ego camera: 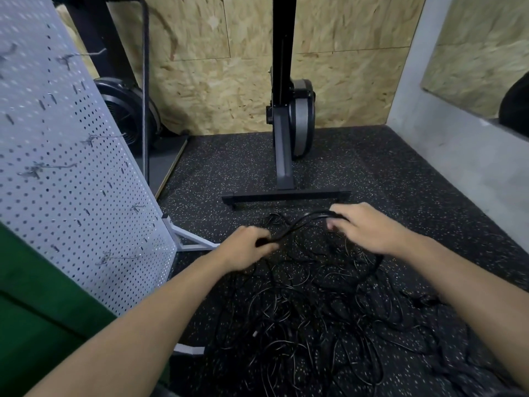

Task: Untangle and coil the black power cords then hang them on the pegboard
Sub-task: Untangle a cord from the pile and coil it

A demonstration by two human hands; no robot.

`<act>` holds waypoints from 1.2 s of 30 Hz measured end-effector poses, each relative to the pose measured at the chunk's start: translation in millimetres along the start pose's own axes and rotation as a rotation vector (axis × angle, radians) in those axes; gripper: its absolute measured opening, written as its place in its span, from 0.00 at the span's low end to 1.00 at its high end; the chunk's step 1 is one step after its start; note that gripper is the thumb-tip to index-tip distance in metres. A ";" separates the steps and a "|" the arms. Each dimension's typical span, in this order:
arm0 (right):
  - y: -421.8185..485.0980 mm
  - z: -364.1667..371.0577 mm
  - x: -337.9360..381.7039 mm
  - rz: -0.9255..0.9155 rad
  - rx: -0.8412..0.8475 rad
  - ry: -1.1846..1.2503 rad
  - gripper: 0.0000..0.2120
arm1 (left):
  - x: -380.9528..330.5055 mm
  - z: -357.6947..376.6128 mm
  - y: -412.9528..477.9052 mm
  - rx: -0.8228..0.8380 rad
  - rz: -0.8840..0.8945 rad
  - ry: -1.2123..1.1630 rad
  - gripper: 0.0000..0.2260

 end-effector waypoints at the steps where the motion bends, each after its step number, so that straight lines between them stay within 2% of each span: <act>1: -1.9 3.3 -2.7 0.021 0.039 -0.059 0.07 | 6.0 3.2 -2.1 0.023 -0.016 0.004 0.12; 2: -4.0 9.9 -3.2 0.037 0.080 -0.091 0.04 | 5.0 6.0 -2.6 0.034 -0.015 0.012 0.12; 5: -4.5 23.4 11.5 -0.032 0.069 -0.083 0.17 | -27.6 7.8 4.7 0.032 0.074 0.064 0.12; 6: -2.4 23.0 17.2 -0.064 0.043 -0.068 0.14 | -40.8 5.5 7.2 0.018 0.122 0.109 0.11; 8: 0.4 21.9 25.4 -0.086 0.068 -0.113 0.02 | -56.7 -1.6 9.4 -0.034 0.192 0.165 0.11; 10: -1.2 14.1 28.8 -0.096 0.077 -0.130 0.09 | -51.1 -8.2 9.2 -0.070 0.201 0.098 0.10; 14: -11.6 -22.1 37.3 -0.150 -0.064 -0.070 0.12 | -8.7 -11.0 6.6 -0.104 0.052 -0.133 0.10; 16: -14.9 -39.0 33.1 -0.156 -0.137 -0.041 0.11 | 17.1 -5.4 3.4 -0.044 -0.074 -0.242 0.11; 20: -19.0 -64.1 16.4 -0.141 -0.265 -0.017 0.11 | 58.2 7.4 -7.1 0.041 -0.212 -0.225 0.16; 22: -14.3 -59.0 4.5 -0.082 -0.196 -0.077 0.11 | 63.9 1.4 -6.7 -0.017 -0.257 -0.248 0.16; 24: -6.2 -43.1 -13.3 0.049 -0.041 -0.207 0.07 | 55.9 -17.0 -2.4 -0.139 -0.251 -0.236 0.14; 25: -5.7 -35.3 -19.6 0.112 0.019 -0.293 0.09 | 45.4 -29.0 0.2 -0.209 -0.208 -0.207 0.13; 26: -5.6 -28.9 -23.0 0.142 0.058 -0.375 0.20 | 29.8 -40.2 2.4 -0.268 -0.148 -0.170 0.11; 28: -6.8 -19.5 -10.8 0.112 0.074 -0.361 0.37 | -6.0 -51.3 6.4 -0.299 -0.032 -0.126 0.08; 29: -7.5 -12.5 2.5 0.060 0.054 -0.308 0.40 | -25.6 -50.8 8.2 -0.278 0.015 -0.114 0.07; 30: -8.5 -4.0 15.4 0.012 0.044 -0.253 0.39 | -44.4 -47.2 10.4 -0.246 0.062 -0.102 0.05; 31: -6.1 3.7 23.2 -0.036 0.029 -0.172 0.33 | -61.7 -43.0 11.9 -0.216 0.106 -0.090 0.02; 33: -2.6 14.3 33.2 -0.058 0.010 -0.012 0.08 | -86.6 -38.0 13.7 -0.207 0.191 -0.092 0.04; 34: -1.7 15.7 33.0 -0.050 0.021 0.078 0.02 | -90.7 -38.3 14.5 -0.225 0.213 -0.110 0.06; 36: -6.0 5.2 39.5 -0.035 0.005 0.143 0.08 | -81.1 -37.2 14.5 -0.247 0.197 -0.168 0.05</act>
Point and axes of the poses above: each hand's wrist, its own y-axis towards the middle knuckle, its own z-axis out of the palm, x = y × z, the point moved 6 cm from there along y, towards the middle knuckle, and after that the axes turned 2 degrees about z, right-handed, at the moved point
